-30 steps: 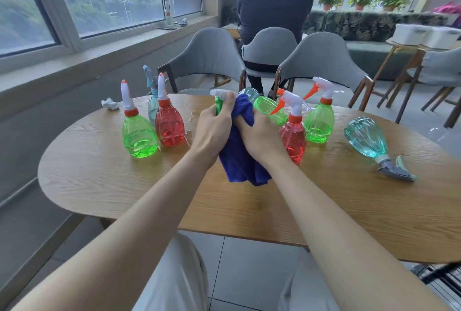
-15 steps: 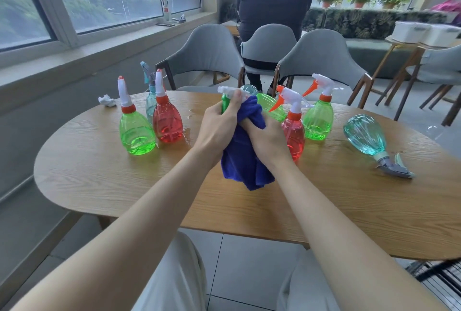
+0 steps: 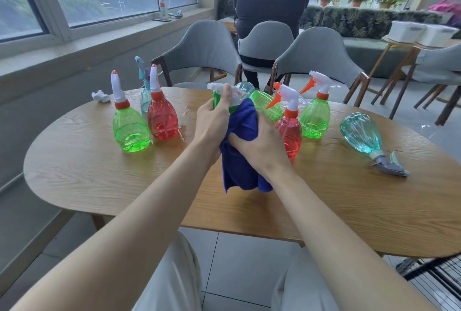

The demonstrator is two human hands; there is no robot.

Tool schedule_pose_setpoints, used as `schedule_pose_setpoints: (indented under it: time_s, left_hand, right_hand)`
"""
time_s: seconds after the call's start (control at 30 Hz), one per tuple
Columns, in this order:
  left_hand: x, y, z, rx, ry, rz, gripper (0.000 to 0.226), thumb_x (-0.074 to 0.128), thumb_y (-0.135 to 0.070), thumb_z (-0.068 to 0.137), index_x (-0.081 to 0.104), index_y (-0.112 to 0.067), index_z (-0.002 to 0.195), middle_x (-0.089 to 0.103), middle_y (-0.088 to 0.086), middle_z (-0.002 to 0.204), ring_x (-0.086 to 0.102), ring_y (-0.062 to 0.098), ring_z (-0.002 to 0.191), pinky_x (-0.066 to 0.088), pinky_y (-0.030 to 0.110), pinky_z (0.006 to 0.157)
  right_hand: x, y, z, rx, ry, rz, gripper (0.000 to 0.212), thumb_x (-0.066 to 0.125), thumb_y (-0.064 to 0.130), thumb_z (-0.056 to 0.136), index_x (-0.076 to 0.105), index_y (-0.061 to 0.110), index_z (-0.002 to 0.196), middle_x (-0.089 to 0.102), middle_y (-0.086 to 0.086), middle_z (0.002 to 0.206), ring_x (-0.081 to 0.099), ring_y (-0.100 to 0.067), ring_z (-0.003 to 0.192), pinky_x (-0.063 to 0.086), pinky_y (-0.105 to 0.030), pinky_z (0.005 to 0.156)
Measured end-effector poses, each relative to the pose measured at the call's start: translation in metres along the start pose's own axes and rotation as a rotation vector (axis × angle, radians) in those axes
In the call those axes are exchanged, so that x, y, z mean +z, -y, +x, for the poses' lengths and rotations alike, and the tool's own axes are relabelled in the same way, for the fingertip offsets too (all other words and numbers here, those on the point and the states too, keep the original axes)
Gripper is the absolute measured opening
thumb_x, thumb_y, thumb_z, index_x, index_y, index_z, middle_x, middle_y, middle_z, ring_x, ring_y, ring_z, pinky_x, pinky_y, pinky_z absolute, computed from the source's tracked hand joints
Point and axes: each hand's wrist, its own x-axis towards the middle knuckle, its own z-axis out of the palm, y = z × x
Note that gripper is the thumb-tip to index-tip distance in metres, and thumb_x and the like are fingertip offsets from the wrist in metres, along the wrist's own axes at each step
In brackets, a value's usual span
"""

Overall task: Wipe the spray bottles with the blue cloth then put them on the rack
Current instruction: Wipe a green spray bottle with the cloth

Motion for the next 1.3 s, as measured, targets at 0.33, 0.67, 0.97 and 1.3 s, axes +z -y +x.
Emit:
schedule_pose_setpoints:
  time_s: [0.33,0.67,0.97,1.3]
  left_hand:
    - [-0.009,0.005,0.007,0.011,0.183,-0.176,0.044,0.055,-0.044,0.109,0.074,-0.007,0.123,0.077,0.008,0.125,0.071,0.024,0.117,0.058,0.04,0.1]
    - [0.002,0.025,0.021,-0.073,-0.211,-0.251,0.051,0.088,-0.043,0.086,0.061,-0.016,0.12,0.074,0.005,0.116,0.075,0.014,0.1,0.064,0.035,0.086]
    - [0.002,0.039,0.018,0.112,-0.21,-0.049,0.047,0.082,-0.056,0.088,0.055,-0.018,0.095,0.061,0.01,0.089,0.058,0.019,0.077,0.057,0.045,0.082]
    - [0.008,0.032,0.01,0.144,0.083,-0.002,0.04,0.066,-0.05,0.102,0.057,-0.015,0.085,0.057,-0.002,0.076,0.054,0.017,0.078,0.047,0.032,0.078]
  right_hand:
    - [-0.024,-0.006,0.006,0.477,0.297,0.637,0.041,0.068,0.056,0.095,0.076,0.02,0.112,0.081,-0.008,0.107,0.076,-0.026,0.098,0.058,-0.044,0.097]
    - [-0.004,0.0,0.001,0.465,0.016,0.671,0.019,0.076,0.028,0.093,0.077,0.016,0.108,0.081,-0.007,0.096,0.077,-0.024,0.087,0.062,-0.032,0.073]
    - [-0.006,0.004,0.004,0.383,0.031,0.583,0.022,0.081,0.035,0.091,0.077,0.017,0.102,0.081,-0.004,0.092,0.079,-0.025,0.087,0.065,-0.041,0.082]
    - [-0.005,0.001,0.009,0.378,-0.041,0.594,0.028,0.064,0.048,0.102,0.079,0.025,0.1,0.081,0.0,0.098,0.076,-0.025,0.099,0.06,-0.046,0.095]
